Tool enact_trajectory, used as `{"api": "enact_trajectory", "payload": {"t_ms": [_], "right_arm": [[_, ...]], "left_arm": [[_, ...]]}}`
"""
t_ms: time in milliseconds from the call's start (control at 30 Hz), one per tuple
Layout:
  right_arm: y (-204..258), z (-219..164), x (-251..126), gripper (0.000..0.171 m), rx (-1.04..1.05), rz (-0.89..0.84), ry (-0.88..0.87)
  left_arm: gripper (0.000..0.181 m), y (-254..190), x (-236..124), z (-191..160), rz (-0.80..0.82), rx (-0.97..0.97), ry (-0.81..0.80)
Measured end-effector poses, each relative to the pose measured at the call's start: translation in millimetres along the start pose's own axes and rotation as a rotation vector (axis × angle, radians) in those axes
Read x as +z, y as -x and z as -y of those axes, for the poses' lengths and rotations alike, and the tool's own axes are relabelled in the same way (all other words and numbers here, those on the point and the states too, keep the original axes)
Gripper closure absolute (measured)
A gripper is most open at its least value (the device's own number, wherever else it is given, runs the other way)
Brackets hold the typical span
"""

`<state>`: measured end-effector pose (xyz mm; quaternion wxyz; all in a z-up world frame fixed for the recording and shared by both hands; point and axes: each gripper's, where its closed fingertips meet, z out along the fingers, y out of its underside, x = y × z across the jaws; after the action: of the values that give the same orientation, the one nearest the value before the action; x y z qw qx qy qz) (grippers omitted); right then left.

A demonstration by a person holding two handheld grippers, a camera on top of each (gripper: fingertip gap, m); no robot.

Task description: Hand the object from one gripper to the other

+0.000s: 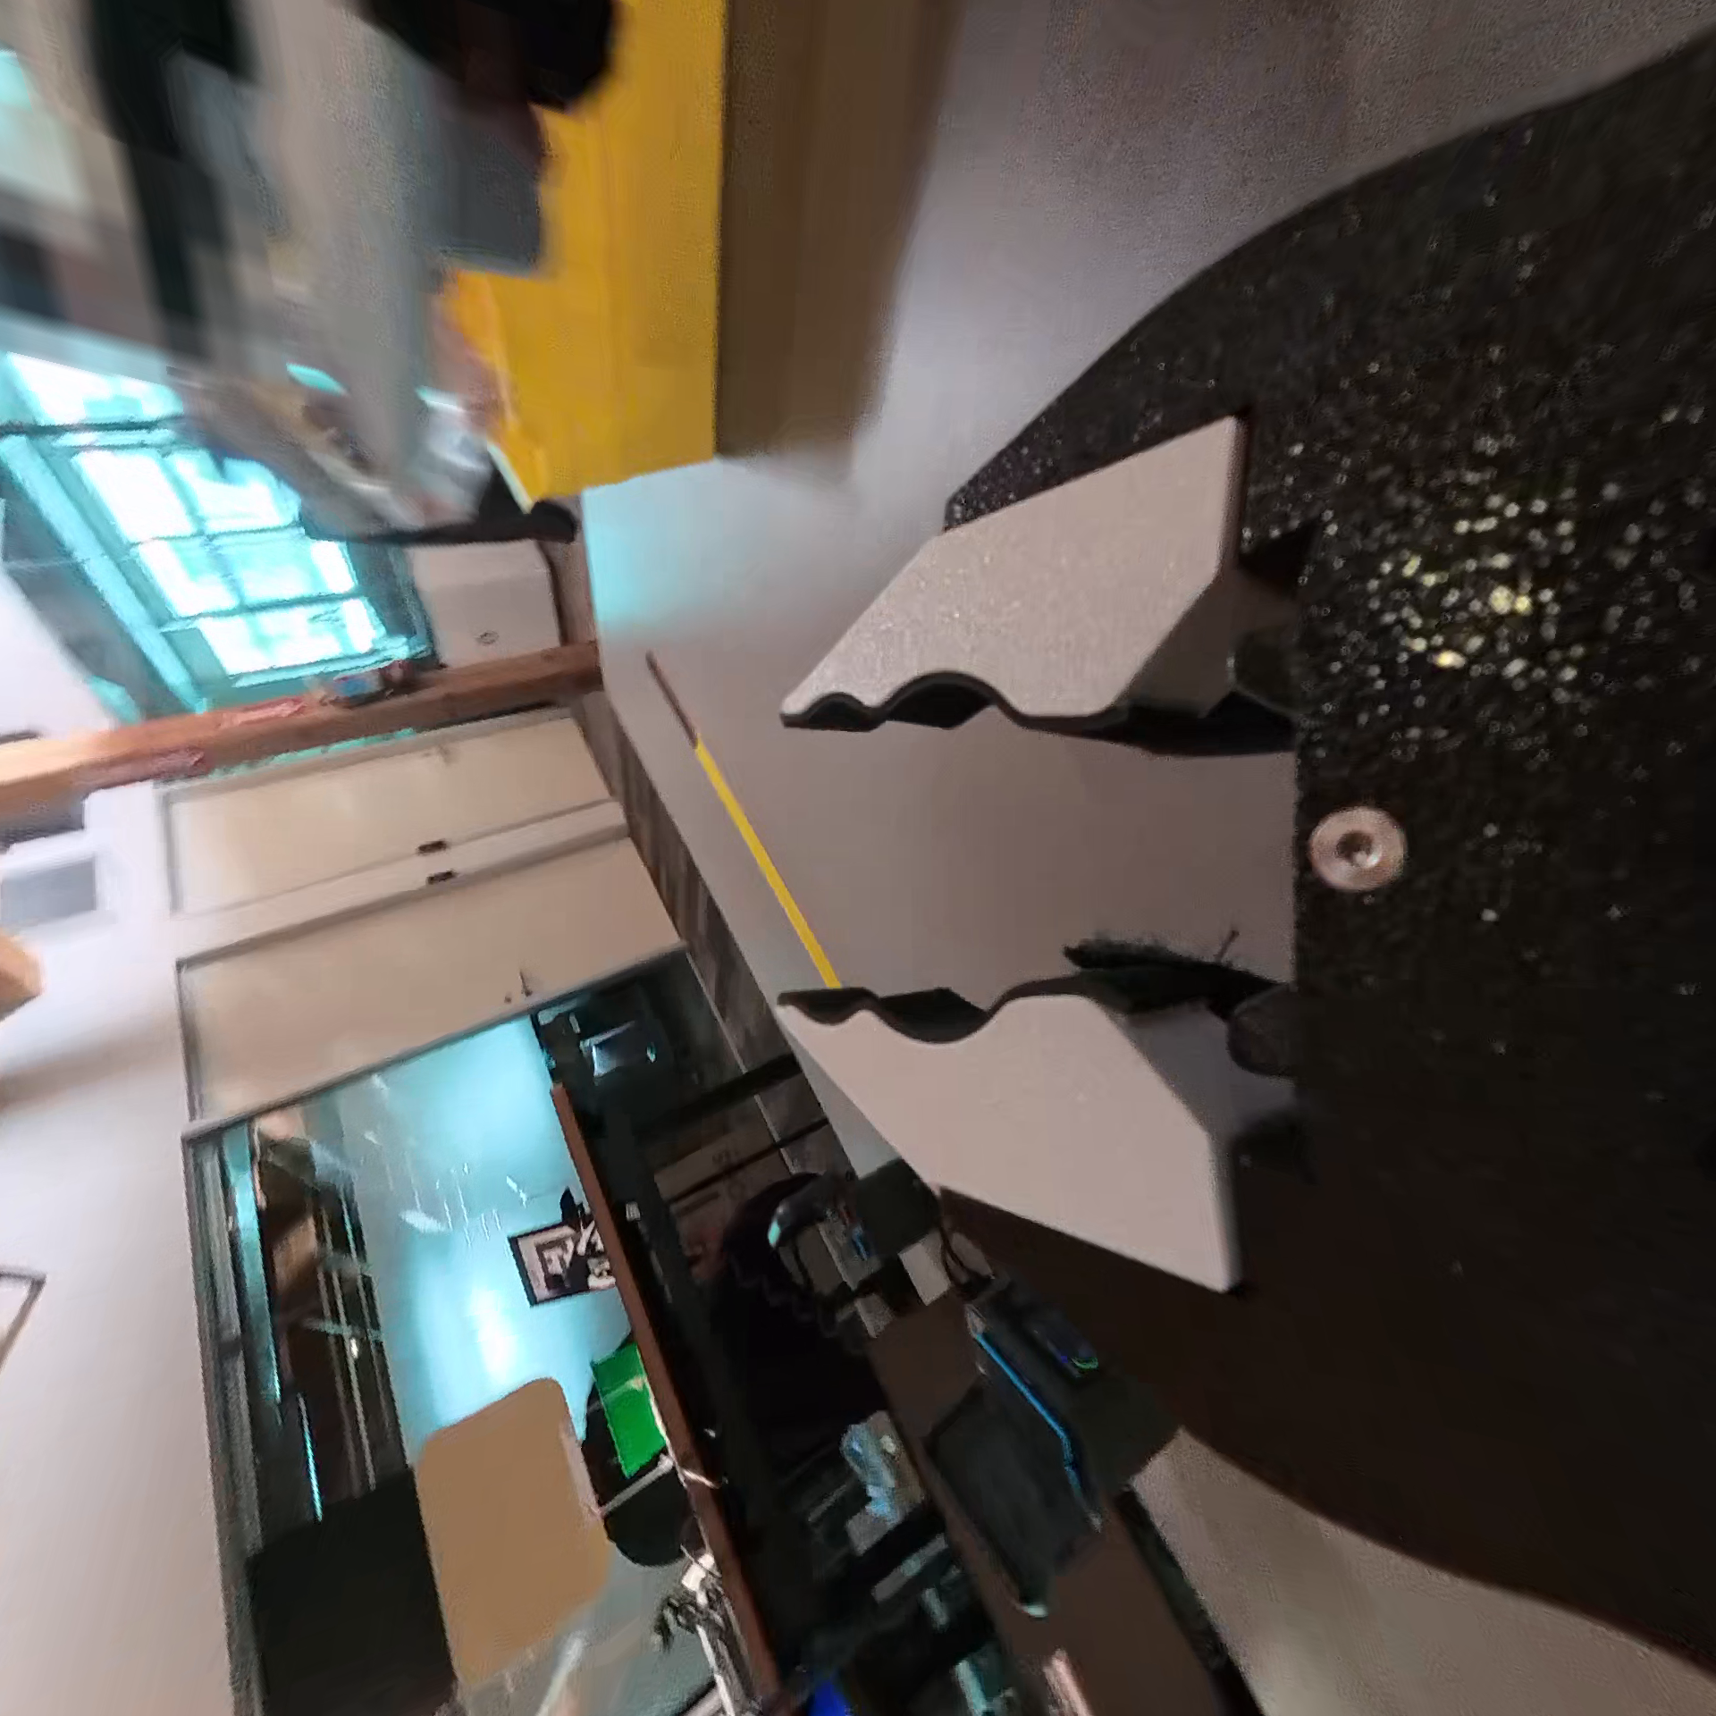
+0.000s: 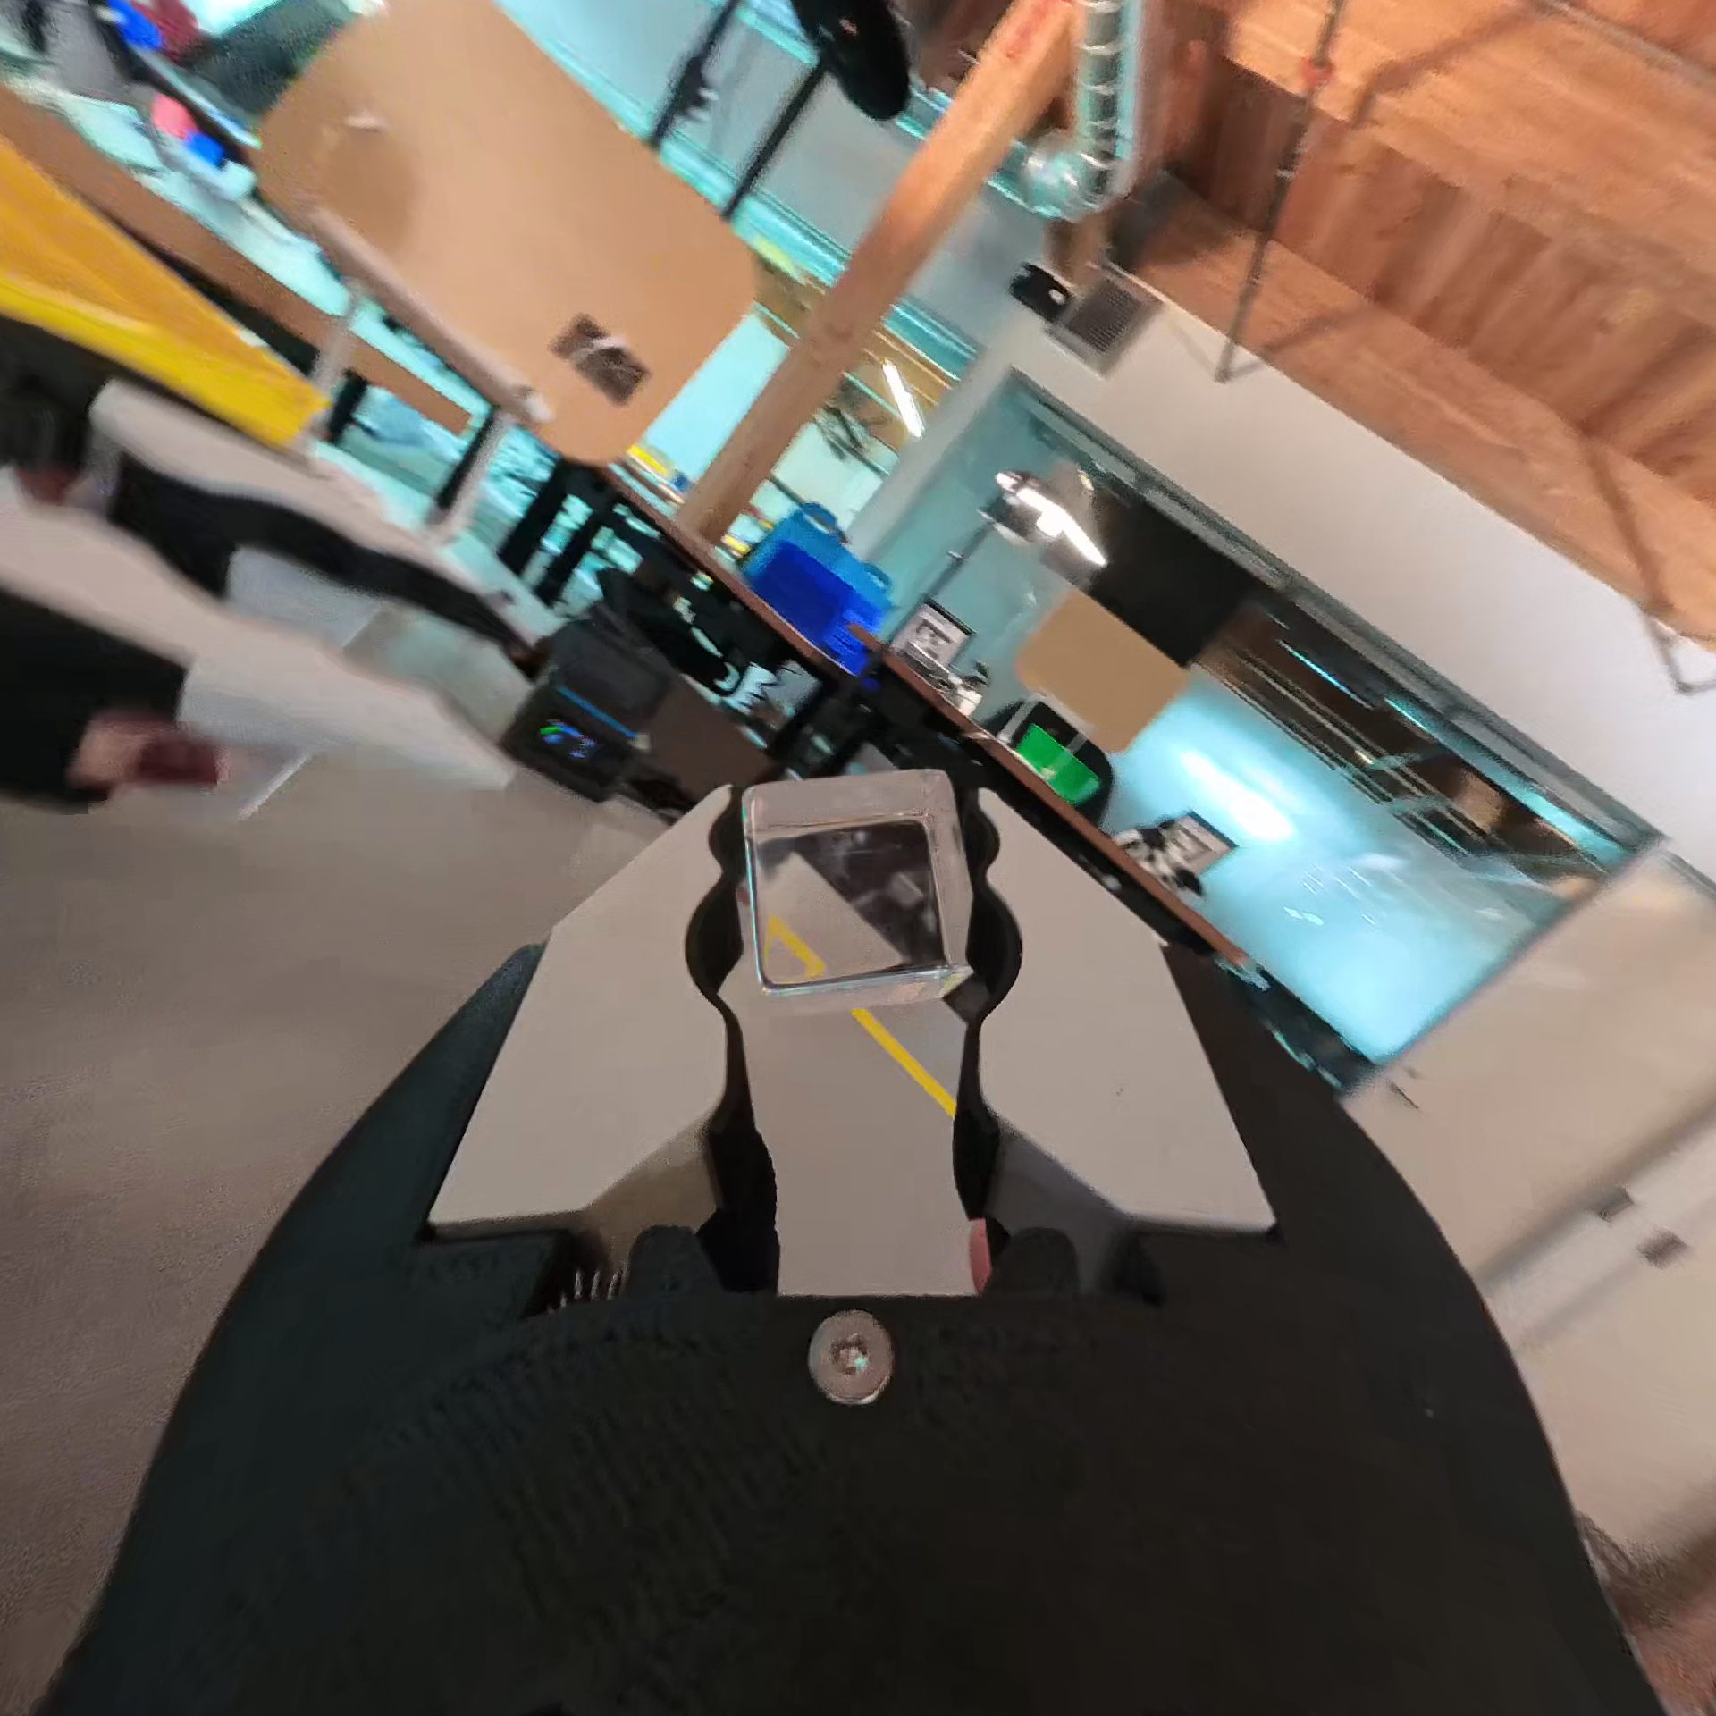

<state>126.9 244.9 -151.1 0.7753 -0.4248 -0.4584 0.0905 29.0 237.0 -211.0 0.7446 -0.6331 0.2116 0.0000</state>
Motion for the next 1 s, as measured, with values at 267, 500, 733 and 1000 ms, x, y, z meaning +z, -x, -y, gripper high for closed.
{"api": "enact_trajectory", "payload": {"t_ms": [267, 500, 733, 1000], "right_arm": [[-115, -54, -133, 0.126, 0.147, -0.029, 0.598], [-142, -186, -251, 0.126, 0.635, 0.026, 1.346], [-142, -199, -245, 0.114, 0.718, -0.007, 1.354], [-108, -43, -83, 0.113, 0.397, -0.006, 0.663]], "left_arm": [[0.133, -13, 4, 1, -0.024, 0.068, 0.014], [0.135, -15, 5, -2, -0.025, 0.106, 0.034], [0.131, -11, 3, 0, 0.007, 0.134, 0.025], [0.126, 18, -6, 4, 0.188, 0.163, 0.034]]}}
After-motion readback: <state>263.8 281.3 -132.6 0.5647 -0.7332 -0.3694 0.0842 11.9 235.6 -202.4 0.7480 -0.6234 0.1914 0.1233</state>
